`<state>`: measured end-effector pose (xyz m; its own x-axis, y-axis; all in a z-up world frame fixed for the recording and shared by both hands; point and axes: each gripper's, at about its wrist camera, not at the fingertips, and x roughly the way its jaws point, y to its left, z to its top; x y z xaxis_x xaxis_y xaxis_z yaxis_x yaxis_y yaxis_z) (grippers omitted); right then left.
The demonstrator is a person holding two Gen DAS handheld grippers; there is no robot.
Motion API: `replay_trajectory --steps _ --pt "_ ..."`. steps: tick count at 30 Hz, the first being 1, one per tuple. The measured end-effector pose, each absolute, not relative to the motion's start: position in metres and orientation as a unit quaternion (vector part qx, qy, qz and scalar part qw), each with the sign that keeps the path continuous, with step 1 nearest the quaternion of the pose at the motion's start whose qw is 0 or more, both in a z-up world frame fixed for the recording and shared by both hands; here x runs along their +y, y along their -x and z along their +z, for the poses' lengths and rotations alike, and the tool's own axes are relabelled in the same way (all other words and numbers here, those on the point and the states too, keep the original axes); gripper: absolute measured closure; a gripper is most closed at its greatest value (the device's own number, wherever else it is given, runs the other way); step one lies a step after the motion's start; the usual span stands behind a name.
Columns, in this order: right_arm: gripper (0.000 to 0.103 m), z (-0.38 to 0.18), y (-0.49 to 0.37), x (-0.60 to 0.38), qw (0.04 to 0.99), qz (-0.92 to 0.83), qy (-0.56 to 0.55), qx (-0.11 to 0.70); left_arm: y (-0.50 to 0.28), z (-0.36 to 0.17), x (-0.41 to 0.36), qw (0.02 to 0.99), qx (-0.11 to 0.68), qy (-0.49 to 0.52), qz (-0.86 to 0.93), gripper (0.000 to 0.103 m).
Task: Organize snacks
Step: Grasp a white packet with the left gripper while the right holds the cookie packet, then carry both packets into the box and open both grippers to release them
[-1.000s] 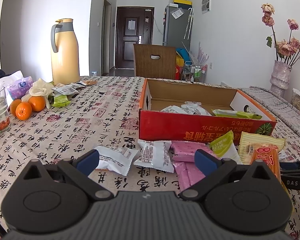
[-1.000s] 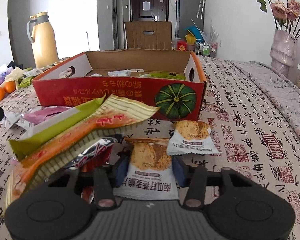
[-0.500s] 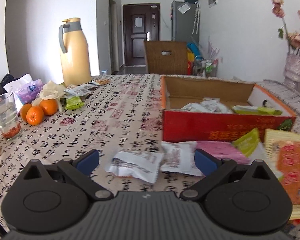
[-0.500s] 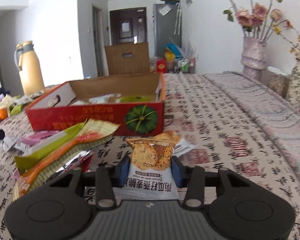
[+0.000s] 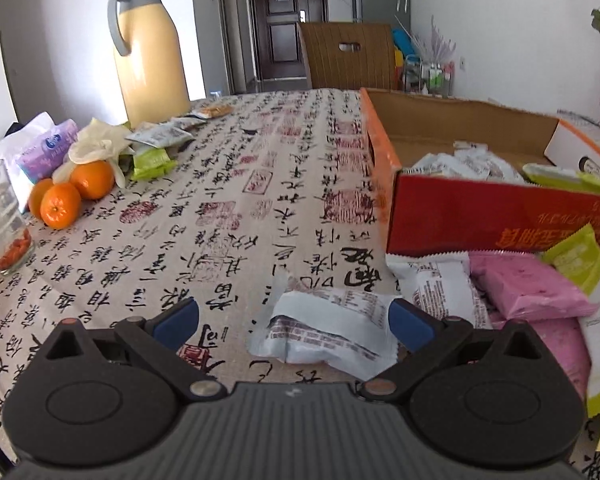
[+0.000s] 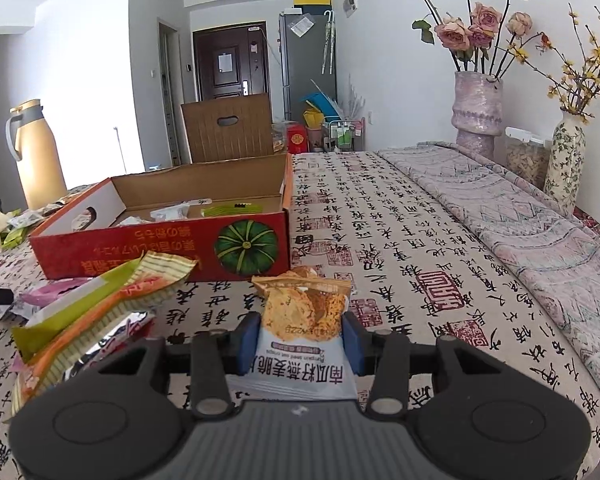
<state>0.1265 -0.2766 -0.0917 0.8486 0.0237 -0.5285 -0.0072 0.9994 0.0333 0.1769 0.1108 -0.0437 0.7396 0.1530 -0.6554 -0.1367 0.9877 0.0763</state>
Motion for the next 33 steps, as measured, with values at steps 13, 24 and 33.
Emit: replay_trajectory --steps 13,24,33 --pt "0.06 -0.093 -0.128 -0.272 0.96 0.012 -0.014 0.279 -0.177 -0.047 0.11 0.931 0.363 0.006 0.041 0.066" --pt "0.06 -0.093 -0.126 -0.27 0.961 0.015 -0.015 0.276 -0.157 -0.033 0.105 0.942 0.334 0.012 0.037 0.078" --pt "0.06 -0.087 -0.125 -0.269 0.964 0.021 -0.015 0.265 -0.144 -0.013 0.092 0.953 0.3 0.014 0.026 0.08"
